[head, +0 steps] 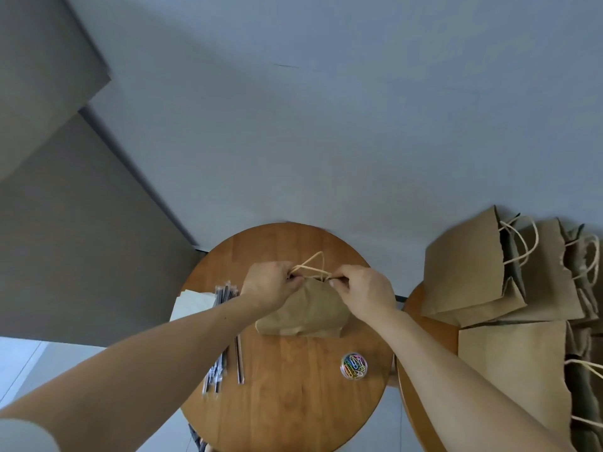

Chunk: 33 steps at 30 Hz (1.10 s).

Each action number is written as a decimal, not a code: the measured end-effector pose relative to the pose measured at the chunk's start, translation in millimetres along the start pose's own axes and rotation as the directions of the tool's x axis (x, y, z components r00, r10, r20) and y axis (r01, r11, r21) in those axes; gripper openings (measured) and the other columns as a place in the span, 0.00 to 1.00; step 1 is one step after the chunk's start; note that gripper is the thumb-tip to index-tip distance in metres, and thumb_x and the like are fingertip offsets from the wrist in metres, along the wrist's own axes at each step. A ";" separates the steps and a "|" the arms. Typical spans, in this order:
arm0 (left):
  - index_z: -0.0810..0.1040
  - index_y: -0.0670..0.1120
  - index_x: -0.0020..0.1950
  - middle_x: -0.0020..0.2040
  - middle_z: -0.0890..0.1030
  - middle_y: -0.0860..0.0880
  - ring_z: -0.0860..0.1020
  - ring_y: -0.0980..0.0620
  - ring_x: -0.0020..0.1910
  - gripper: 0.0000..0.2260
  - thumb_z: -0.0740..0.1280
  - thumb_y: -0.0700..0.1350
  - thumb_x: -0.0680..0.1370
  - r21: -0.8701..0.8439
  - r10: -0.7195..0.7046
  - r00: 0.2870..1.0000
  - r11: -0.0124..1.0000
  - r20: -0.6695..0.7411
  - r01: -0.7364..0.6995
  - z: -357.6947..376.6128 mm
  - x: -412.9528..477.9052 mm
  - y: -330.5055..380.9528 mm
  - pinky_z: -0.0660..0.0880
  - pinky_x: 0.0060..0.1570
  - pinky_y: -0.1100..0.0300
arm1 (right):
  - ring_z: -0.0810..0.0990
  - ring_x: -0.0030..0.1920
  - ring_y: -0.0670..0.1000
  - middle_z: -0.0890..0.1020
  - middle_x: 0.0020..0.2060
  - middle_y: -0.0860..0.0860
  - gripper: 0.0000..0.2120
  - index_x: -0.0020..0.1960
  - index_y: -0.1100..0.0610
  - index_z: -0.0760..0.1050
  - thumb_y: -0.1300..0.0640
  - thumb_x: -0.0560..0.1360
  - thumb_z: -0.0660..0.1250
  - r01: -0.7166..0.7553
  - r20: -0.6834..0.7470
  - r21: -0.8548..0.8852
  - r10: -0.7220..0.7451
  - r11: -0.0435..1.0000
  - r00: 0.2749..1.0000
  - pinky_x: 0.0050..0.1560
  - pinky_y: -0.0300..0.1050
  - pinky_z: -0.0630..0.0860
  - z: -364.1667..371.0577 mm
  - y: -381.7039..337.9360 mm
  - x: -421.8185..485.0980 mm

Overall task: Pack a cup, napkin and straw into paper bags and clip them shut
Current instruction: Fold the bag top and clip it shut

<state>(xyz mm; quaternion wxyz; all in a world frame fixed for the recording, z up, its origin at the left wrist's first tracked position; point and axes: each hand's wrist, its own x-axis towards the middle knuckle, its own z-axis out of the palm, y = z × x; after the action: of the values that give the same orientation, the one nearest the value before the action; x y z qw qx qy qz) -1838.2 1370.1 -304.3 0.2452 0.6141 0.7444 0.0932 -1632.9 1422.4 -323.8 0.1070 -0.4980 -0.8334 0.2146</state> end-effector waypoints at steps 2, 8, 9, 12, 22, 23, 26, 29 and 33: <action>0.82 0.54 0.48 0.38 0.83 0.53 0.80 0.52 0.38 0.09 0.65 0.55 0.80 0.020 -0.001 1.000 1.000 -0.013 0.001 1.0 2.7 -3.4 0.72 0.36 0.59 | 0.80 0.46 0.44 0.81 0.51 0.42 0.10 0.58 0.51 0.80 0.51 0.79 0.66 0.002 -0.108 0.106 0.009 0.994 0.994 0.46 0.40 0.75 -1.0 9.1 -7.8; 0.82 0.50 0.52 0.42 0.84 0.50 0.81 0.49 0.42 0.09 0.64 0.52 0.81 -0.023 -0.023 1.000 0.999 -0.020 0.023 9.1 1.4 -13.3 0.75 0.42 0.56 | 0.80 0.46 0.49 0.79 0.47 0.47 0.06 0.55 0.55 0.77 0.56 0.80 0.64 -0.354 -0.162 0.298 0.413 0.886 0.896 0.46 0.44 0.77 26.9 50.2 -41.9; 0.82 0.50 0.52 0.42 0.84 0.51 0.81 0.50 0.42 0.08 0.65 0.51 0.80 -0.050 -0.034 0.999 0.998 -0.021 0.033 11.0 0.1 -14.4 0.73 0.40 0.58 | 0.80 0.47 0.49 0.79 0.45 0.46 0.05 0.53 0.55 0.78 0.58 0.80 0.64 -0.390 -0.032 0.228 0.407 0.892 0.913 0.46 0.43 0.77 38.6 57.3 -49.5; 0.82 0.51 0.52 0.39 0.80 0.56 0.77 0.57 0.37 0.06 0.67 0.49 0.79 -0.106 -0.035 0.999 0.994 -0.007 0.034 12.9 -1.1 -16.8 0.67 0.31 0.71 | 0.81 0.46 0.49 0.82 0.44 0.48 0.07 0.48 0.55 0.80 0.59 0.79 0.63 -0.409 0.289 0.024 0.386 0.912 0.876 0.47 0.48 0.79 74.7 72.7 -71.4; 0.81 0.50 0.51 0.40 0.80 0.55 0.77 0.54 0.41 0.06 0.68 0.49 0.77 -0.141 -0.084 0.996 0.987 -0.007 0.083 12.5 -4.3 -20.9 0.68 0.34 0.76 | 0.78 0.38 0.49 0.77 0.36 0.47 0.07 0.48 0.53 0.77 0.56 0.80 0.60 -0.354 0.468 -0.376 0.505 0.856 0.725 0.31 0.40 0.68 135.0 80.2 -88.2; 0.81 0.50 0.52 0.39 0.79 0.56 0.76 0.55 0.40 0.06 0.68 0.49 0.77 -0.136 -0.088 0.996 0.987 -0.013 0.086 12.9 -5.0 -21.2 0.68 0.35 0.76 | 0.77 0.38 0.49 0.77 0.37 0.47 0.07 0.47 0.53 0.77 0.56 0.79 0.60 -0.350 0.463 -0.382 0.505 0.855 0.728 0.31 0.40 0.68 136.2 79.1 -87.0; 0.81 0.51 0.52 0.41 0.81 0.55 0.77 0.55 0.41 0.06 0.68 0.50 0.78 -0.126 -0.093 0.995 0.988 -0.020 0.089 14.2 -7.7 -21.0 0.68 0.34 0.75 | 0.77 0.38 0.49 0.82 0.42 0.48 0.07 0.49 0.52 0.77 0.55 0.79 0.61 -0.351 0.450 -0.384 0.505 0.854 0.737 0.32 0.40 0.67 138.2 78.2 -87.4; 0.81 0.53 0.51 0.44 0.83 0.54 0.79 0.54 0.43 0.05 0.67 0.50 0.78 -0.142 -0.097 0.995 0.985 -0.012 0.094 13.3 -10.2 -19.4 0.67 0.32 0.73 | 0.76 0.38 0.47 0.83 0.44 0.46 0.09 0.52 0.51 0.78 0.52 0.81 0.59 -0.355 0.417 -0.391 0.507 0.849 0.754 0.28 0.39 0.63 138.0 80.1 -94.0; 0.81 0.52 0.51 0.43 0.82 0.54 0.79 0.54 0.42 0.05 0.67 0.51 0.78 -0.127 -0.101 0.995 0.987 -0.018 0.098 9.9 -9.0 -17.2 0.67 0.32 0.73 | 0.78 0.38 0.46 0.83 0.44 0.45 0.10 0.51 0.50 0.79 0.49 0.81 0.59 -0.385 0.383 -0.312 0.485 0.869 0.786 0.28 0.38 0.66 134.1 80.8 -100.1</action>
<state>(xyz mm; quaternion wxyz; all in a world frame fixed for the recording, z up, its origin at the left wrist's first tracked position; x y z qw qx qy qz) -1847.4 1356.0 -318.2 0.2785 0.5584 0.7697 0.1351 -1573.9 1334.4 -476.4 -0.1960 -0.6227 -0.7150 0.2504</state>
